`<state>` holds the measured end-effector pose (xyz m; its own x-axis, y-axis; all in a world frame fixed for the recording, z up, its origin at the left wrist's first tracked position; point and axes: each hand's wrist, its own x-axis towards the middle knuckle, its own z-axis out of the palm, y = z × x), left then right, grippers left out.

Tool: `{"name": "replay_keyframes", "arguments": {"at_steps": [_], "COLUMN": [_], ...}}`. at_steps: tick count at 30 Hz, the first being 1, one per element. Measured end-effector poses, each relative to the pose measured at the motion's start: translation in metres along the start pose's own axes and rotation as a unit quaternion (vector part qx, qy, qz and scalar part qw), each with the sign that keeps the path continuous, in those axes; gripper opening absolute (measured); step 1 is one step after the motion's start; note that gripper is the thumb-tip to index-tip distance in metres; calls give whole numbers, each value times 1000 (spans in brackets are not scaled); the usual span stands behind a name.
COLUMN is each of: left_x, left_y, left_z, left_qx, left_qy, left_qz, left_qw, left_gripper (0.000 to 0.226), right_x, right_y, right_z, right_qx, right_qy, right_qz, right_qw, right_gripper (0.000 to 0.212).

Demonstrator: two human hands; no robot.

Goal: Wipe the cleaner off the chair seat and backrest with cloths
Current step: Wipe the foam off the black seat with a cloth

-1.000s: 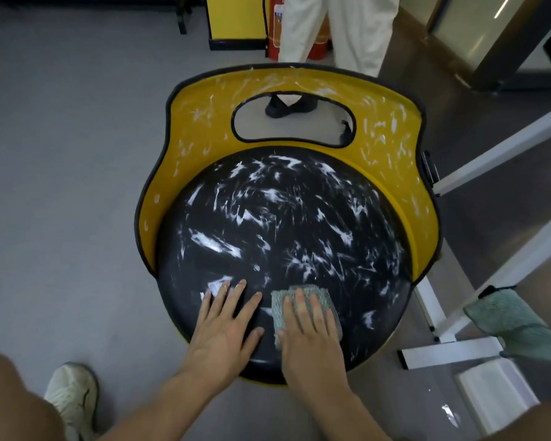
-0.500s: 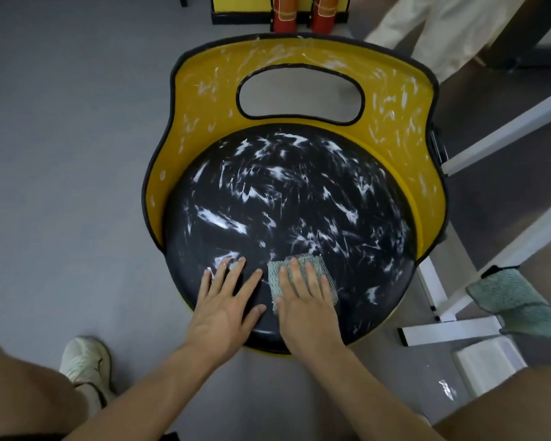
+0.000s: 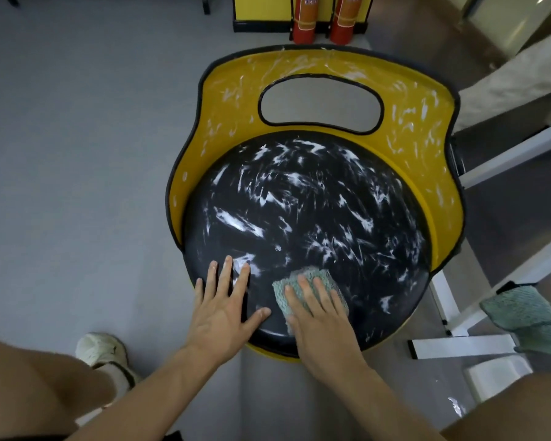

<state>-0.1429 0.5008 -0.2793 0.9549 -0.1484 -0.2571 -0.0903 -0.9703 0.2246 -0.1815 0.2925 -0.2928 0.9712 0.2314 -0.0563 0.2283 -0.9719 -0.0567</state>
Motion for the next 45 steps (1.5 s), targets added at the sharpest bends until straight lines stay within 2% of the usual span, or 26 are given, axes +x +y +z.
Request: {"name": "replay_keyframes", "arguments": {"at_steps": [4,9,16,24,31,35,39,45], "left_x": [-3,-1,1,4,5,5,5,3], "left_y": [-4,-2,2,4,4,4,4,3], "left_z": [-3,-10,-11,-11,-13,-14,-16,-16], "left_qx": [10,-5,-25,-56,-49,-52,-60,-64], "left_qy": [-8,-21,-38,-36,-44,-47,-46,-50], "left_qz": [2,1,-14,-20,-17,-20,-17,-14], "left_qw": [1000,1000,999,998,998,997,997,997], "left_gripper": [94,89,91,94,94,95,96,94], "right_x": [-11,35,-20,26,-27,1,27,-14], "right_y": [5,-11,-5,-16,-9,-13,-25,-17], "right_z": [0,1,4,1,1,3,-4,-2], "right_qx": [-9,1,-5,22,26,19,32,25], "right_qy": [-14,-15,-21,-26,-39,-29,-44,-75], "right_qz": [-27,8,-25,23,-19,-18,28,2], "right_qw": [999,1000,999,999,999,999,998,997], "right_gripper": [57,57,59,57,58,58,58,57]}}
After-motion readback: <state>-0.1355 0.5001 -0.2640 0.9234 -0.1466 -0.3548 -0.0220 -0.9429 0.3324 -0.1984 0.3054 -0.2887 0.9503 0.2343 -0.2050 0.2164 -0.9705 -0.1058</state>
